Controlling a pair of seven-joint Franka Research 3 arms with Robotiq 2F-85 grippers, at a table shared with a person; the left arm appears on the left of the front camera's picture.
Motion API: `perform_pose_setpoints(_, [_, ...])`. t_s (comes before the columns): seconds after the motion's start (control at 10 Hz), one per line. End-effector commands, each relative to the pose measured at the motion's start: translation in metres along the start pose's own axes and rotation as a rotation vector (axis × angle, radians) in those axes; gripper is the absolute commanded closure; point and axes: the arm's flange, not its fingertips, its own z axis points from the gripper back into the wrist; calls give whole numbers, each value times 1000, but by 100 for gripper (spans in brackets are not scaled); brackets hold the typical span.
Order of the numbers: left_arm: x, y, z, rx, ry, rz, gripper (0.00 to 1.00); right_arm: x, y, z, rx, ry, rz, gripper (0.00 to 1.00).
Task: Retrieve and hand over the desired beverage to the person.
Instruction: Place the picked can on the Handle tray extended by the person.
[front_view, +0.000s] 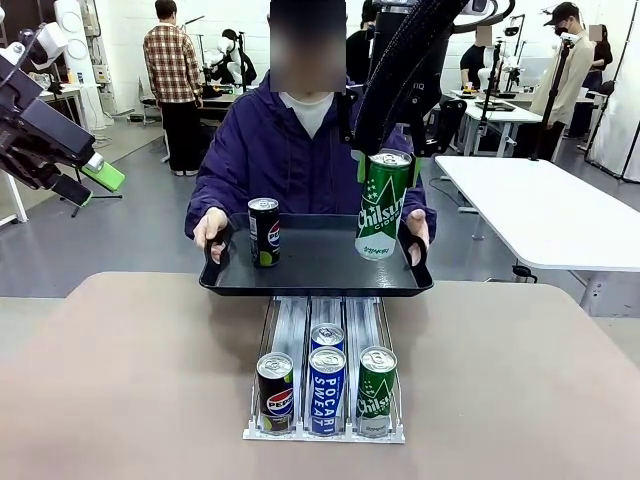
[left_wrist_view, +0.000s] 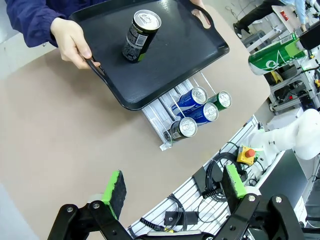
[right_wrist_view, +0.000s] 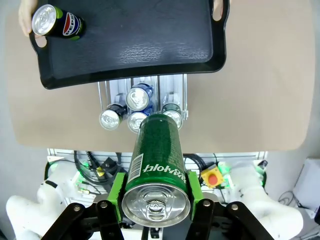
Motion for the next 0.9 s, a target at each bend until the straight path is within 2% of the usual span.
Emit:
perform_pose_setpoints(0.0, [0, 0, 1, -7, 2, -3, 0, -6, -4, -1, -12, -13, -11, 100])
perform_pose_setpoints(0.8, [0, 0, 1, -7, 2, -3, 0, -6, -4, -1, -12, -13, -11, 100])
